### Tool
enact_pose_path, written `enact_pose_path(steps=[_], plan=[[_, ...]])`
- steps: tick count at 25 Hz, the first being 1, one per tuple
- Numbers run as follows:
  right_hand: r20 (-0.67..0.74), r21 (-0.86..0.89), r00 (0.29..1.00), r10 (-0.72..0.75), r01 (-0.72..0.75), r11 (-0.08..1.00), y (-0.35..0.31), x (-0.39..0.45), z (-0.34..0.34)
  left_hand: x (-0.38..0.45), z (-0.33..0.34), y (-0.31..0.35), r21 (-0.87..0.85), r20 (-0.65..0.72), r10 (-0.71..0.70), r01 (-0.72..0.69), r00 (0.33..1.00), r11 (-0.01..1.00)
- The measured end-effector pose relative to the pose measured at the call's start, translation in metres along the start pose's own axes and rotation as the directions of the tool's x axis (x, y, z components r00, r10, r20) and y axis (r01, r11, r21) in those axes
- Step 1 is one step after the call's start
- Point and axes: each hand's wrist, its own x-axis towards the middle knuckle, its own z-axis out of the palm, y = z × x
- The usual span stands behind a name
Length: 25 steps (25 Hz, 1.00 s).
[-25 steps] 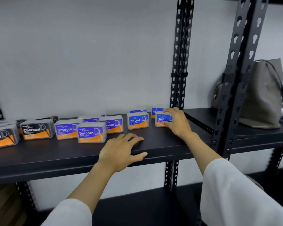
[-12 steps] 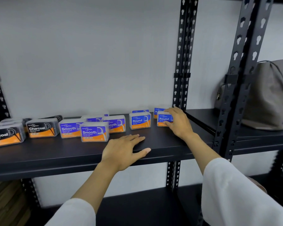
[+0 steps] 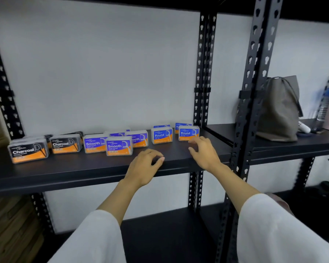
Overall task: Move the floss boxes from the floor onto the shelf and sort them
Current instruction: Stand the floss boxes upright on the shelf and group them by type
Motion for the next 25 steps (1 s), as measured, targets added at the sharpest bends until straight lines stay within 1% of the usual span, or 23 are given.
enact_pose_path(steps=[2,5,7,8,10,11,13,15,18,20,23,25], plan=[[0.069,0.047,0.998,0.006,-0.009,0.999,-0.014,-0.020,-0.005,-0.020,-0.010,0.005,0.041,-0.039,0.033,-0.032,0.999,0.999],[0.184,0.061,0.983,0.021,-0.033,0.998,-0.038,-0.050,-0.008,-0.055,-0.024,0.006,0.085,-0.021,0.034,-0.032,0.999,0.996],[0.264,0.046,0.964,0.035,-0.049,0.998,-0.052,-0.070,-0.007,-0.078,-0.029,0.001,0.101,0.037,-0.016,0.012,0.999,0.995],[0.325,0.042,0.944,0.049,-0.066,0.997,-0.059,-0.081,-0.004,-0.091,-0.029,-0.004,0.124,0.080,-0.050,0.040,0.996,0.991],[0.480,0.013,0.873,0.088,-0.107,0.994,-0.068,-0.104,0.004,-0.113,-0.024,-0.018,0.164,0.183,-0.136,0.106,0.974,0.981],[0.558,-0.014,0.823,0.109,-0.122,0.992,-0.070,-0.117,0.010,-0.124,-0.019,-0.025,0.174,0.246,-0.181,0.140,0.952,0.975],[0.676,-0.076,0.720,0.156,-0.143,0.987,-0.070,-0.141,0.028,-0.142,-0.006,-0.039,0.197,0.388,-0.261,0.197,0.884,0.960],[0.748,-0.117,0.634,0.195,-0.163,0.980,-0.063,-0.163,0.049,-0.159,0.013,-0.053,0.211,0.491,-0.313,0.238,0.813,0.948],[0.819,-0.135,0.529,0.222,-0.199,0.971,-0.045,-0.195,0.088,-0.182,0.049,-0.076,0.207,0.581,-0.339,0.269,0.740,0.941],[0.835,-0.145,0.495,0.239,-0.221,0.964,-0.028,-0.214,0.116,-0.196,0.077,-0.093,0.213,0.628,-0.356,0.287,0.692,0.934],[0.841,-0.158,0.473,0.265,-0.254,0.954,0.003,-0.242,0.162,-0.221,0.124,-0.123,0.220,0.670,-0.408,0.360,0.620,0.907],[0.841,-0.173,0.458,0.289,-0.278,0.945,0.025,-0.262,0.196,-0.239,0.156,-0.144,0.227,0.670,-0.447,0.410,0.593,0.883]])
